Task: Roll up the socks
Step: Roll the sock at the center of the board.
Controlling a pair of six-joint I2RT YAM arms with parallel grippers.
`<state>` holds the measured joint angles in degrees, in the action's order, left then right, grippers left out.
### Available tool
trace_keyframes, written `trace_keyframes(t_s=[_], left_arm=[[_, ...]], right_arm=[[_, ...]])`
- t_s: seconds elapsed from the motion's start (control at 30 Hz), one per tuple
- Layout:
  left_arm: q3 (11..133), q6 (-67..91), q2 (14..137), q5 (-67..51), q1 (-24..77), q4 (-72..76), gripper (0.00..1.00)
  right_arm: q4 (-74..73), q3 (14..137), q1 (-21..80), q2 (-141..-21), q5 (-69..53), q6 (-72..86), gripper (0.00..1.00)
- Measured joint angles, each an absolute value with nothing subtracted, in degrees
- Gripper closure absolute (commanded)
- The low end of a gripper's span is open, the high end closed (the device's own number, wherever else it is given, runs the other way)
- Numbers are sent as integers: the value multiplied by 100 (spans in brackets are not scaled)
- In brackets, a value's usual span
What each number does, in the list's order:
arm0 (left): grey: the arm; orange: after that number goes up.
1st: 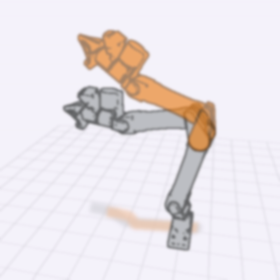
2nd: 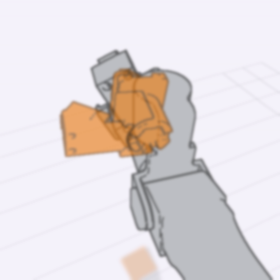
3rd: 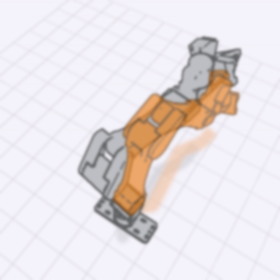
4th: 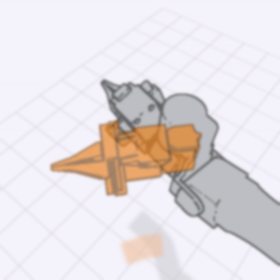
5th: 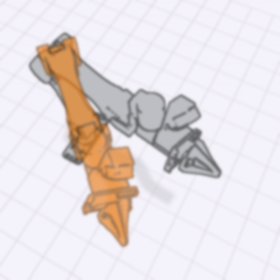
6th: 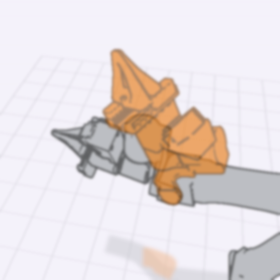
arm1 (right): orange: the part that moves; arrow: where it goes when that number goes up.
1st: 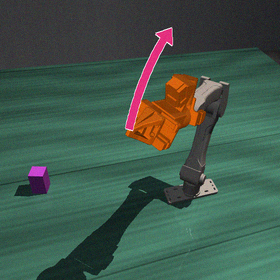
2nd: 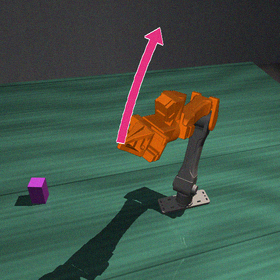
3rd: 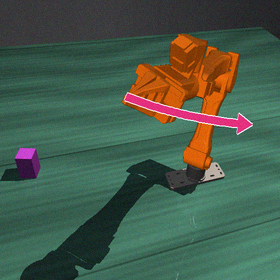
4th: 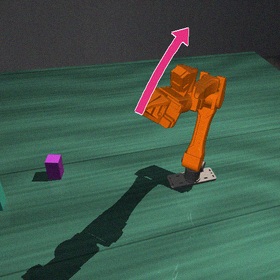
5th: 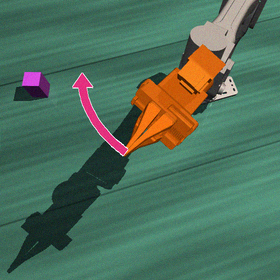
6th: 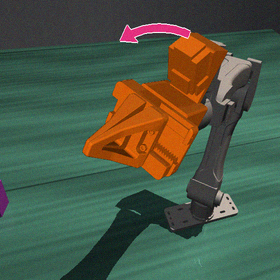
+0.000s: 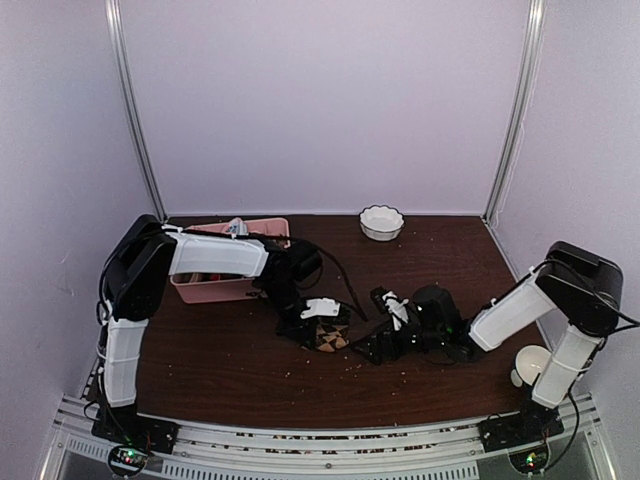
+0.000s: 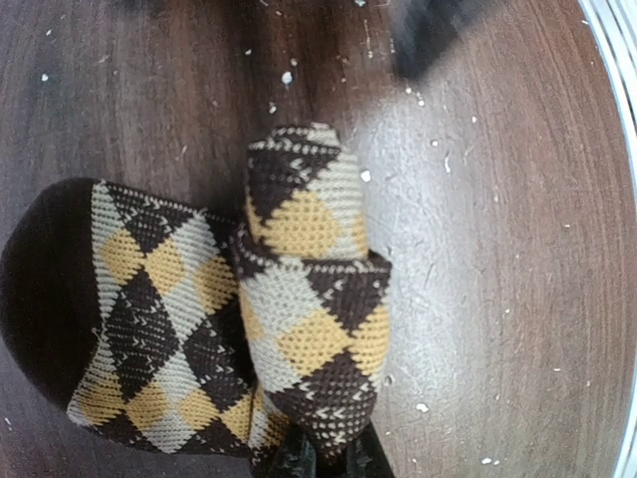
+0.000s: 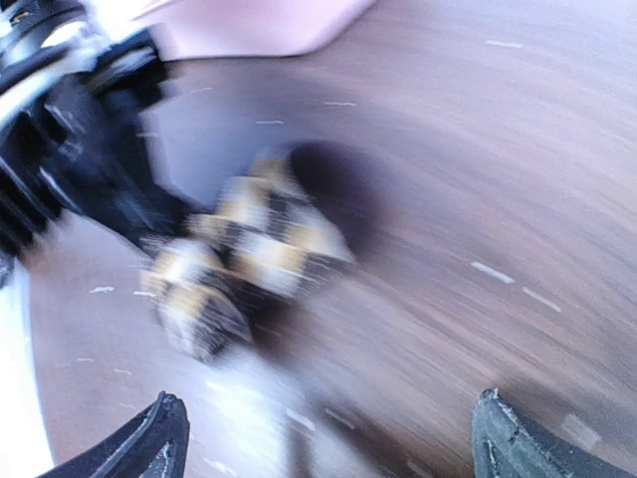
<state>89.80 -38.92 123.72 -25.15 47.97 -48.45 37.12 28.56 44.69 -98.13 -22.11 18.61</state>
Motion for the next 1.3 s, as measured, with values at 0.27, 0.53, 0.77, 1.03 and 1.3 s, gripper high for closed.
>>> trace_keyframes(t_s=[0.27,0.53,0.77,1.03,1.3], left_arm=[[9172,-3955,12492,-2652,4786,-5253,100],[9598,-3997,12807,-2989,4794,-5940,100],[10512,-3905,13642,-3868,4777,-7216,100],[10875,-3695,14215,-4589,4727,-8237,100],[11212,-3496,14459,-4589,4731,-8654,100]], right_arm=[[3618,1916,4418,-8547,78,2556,0],[4633,1494,4523,-8724,-119,2486,3],[4654,1234,5784,-8154,150,1122,25],[4497,1769,6838,-8888,-327,-792,30],[3763,3242,6963,-9542,-548,-2294,43]])
